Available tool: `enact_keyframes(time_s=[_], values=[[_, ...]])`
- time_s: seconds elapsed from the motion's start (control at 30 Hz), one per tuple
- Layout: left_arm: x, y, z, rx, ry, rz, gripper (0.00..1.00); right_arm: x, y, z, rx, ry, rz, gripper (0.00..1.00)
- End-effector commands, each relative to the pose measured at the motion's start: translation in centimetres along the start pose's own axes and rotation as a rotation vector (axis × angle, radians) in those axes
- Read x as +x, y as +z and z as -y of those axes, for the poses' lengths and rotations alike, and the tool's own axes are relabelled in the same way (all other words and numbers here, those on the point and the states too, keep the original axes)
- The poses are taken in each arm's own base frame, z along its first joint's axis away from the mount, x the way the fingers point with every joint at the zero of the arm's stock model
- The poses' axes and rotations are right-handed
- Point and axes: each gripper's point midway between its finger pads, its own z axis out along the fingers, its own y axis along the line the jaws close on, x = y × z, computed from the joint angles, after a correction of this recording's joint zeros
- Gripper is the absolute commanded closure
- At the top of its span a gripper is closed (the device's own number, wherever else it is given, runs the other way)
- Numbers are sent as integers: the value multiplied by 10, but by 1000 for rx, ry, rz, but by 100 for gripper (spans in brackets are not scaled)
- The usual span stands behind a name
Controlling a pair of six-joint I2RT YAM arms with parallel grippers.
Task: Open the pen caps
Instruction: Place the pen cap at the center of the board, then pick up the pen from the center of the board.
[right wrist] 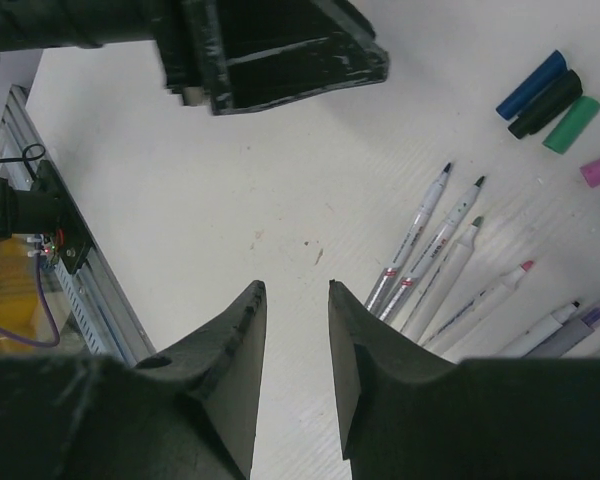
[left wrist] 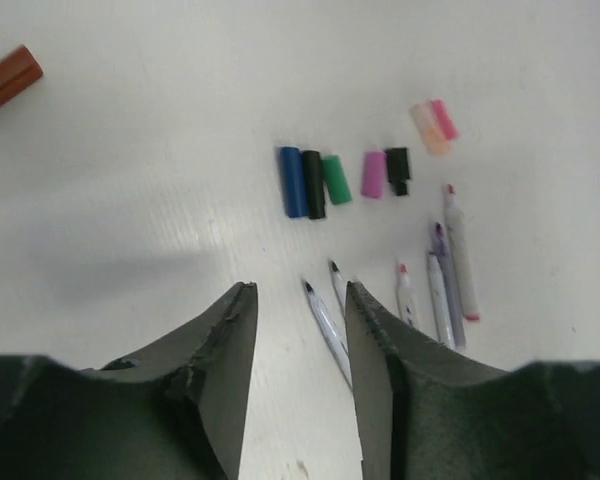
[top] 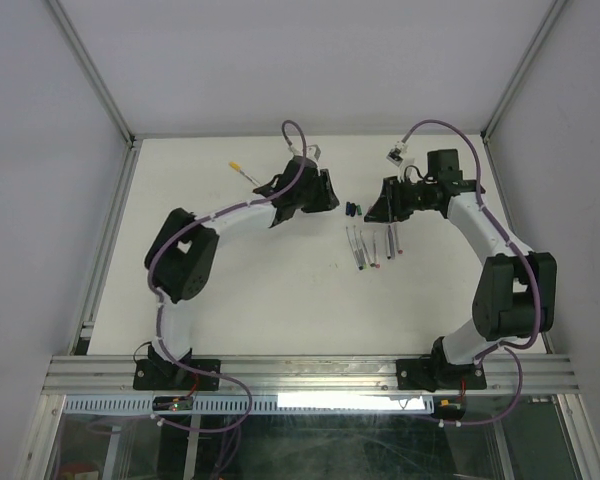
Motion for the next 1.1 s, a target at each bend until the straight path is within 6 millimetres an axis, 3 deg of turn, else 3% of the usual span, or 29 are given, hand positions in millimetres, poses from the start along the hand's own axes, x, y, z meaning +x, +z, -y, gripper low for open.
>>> enact_keyframes(time_s=[0.0,0.2,0.33,0.5,0.63,0.77,1.07], values=[[-68,-94,48,161,133,283,57,-21,-16,-28,-80,-132,89,66],[-67,-183,9,115,172,511,30,-26,-27,-47,-124,-213,135,66],[-59,-226,-33,22,149,624,2,-29,-35,-61,-149,-274,168,66],[-55,-258,-93,-99,26,699,1,-30,-43,-72,-168,-331,203,66],[-61,-269,-141,-209,-66,711,1,-29,-44,-73,-182,-339,210,66],[-60,-262,-177,-318,-118,662,1,-27,-42,-70,-192,-324,202,66],[-52,-230,-227,-391,-232,516,1,-24,-40,-65,-192,-310,194,65]])
